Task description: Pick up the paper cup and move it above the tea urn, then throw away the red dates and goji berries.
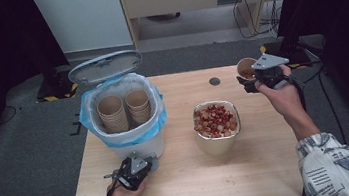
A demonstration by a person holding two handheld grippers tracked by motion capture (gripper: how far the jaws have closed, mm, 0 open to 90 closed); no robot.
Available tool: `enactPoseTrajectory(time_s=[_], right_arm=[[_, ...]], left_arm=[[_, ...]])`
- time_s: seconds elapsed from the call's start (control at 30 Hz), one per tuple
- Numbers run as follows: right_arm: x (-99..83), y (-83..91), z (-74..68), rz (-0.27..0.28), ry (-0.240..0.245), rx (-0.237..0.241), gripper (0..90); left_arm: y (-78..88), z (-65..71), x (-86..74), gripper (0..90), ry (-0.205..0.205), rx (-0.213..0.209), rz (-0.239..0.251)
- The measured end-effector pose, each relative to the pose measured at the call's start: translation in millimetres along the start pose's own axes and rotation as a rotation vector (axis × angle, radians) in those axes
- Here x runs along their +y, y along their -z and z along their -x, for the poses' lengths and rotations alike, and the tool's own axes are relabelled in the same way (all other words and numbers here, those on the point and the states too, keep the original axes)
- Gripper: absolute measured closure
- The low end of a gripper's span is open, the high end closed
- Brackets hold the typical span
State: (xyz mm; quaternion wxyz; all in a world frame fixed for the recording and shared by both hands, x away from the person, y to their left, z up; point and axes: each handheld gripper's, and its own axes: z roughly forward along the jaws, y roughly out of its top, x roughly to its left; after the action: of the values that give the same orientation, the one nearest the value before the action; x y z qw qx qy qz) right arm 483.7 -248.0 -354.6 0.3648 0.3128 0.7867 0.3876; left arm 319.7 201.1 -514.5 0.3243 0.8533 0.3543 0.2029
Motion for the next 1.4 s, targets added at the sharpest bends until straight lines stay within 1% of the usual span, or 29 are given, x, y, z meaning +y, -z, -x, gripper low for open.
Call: enactPoseTrajectory(time_s=[0.5,0.63,0.67,0.7,0.77,0.8,0.87,0.93,1.07,1.2,1.3,1.33,1.37,1.4], right_arm=[[10.5,-2.9,0.3,0.0,0.013,-0.003,29.0],[14.2,-2.6,0.2,0.011,0.017,-0.005,29.0],[16.6,-3.0,-3.4,0.009,0.043,0.005,29.0],[16.6,-3.0,-3.4,0.009,0.043,0.005,29.0],[18.5,-2.4,-4.9,0.008,0.072,0.007,29.0],[19.1,-1.5,-3.5,0.012,0.07,0.007,29.0],[20.8,0.5,-0.1,0.016,0.059,-0.008,29.0],[21.8,0.9,0.0,0.017,0.063,-0.01,29.0],[25.9,-0.5,-6.3,0.03,0.083,0.01,28.8],[26.6,-1.7,-6.7,0.026,0.082,0.005,28.8],[28.0,-2.6,-10.5,0.027,0.092,0.008,28.8],[29.8,-3.6,-15.7,0.034,0.109,0.024,28.7],[29.8,-3.6,-15.7,0.034,0.109,0.024,28.7],[30.9,-4.0,-18.8,0.038,0.124,0.028,28.6]], left_arm=[[0.1,-0.4,-0.1,90.0,0.001,-0.002,0.0],[0.0,-0.5,-0.1,90.0,0.002,-0.003,0.001],[0.0,-0.6,-0.1,90.0,0.002,-0.003,0.001],[0.0,-0.6,-0.1,90.0,0.002,-0.003,0.001],[0.0,-0.5,-0.1,90.0,0.002,-0.003,0.001],[0.0,-0.4,-0.1,90.0,0.002,-0.002,0.001],[0.0,-0.5,-0.1,90.0,0.002,-0.003,0.001],[0.0,-0.6,-0.1,89.9,0.002,-0.004,0.001],[0.0,-0.5,-0.1,90.0,0.002,-0.003,0.001],[0.0,-0.4,-0.1,89.9,0.002,-0.002,0.0],[0.0,-0.6,-0.1,90.0,0.002,-0.004,0.001],[0.0,-0.6,-0.1,90.0,0.003,-0.003,0.001],[0.0,-0.6,-0.1,90.0,0.003,-0.003,0.001],[0.0,-0.4,-0.1,90.0,0.003,-0.003,0.001]])
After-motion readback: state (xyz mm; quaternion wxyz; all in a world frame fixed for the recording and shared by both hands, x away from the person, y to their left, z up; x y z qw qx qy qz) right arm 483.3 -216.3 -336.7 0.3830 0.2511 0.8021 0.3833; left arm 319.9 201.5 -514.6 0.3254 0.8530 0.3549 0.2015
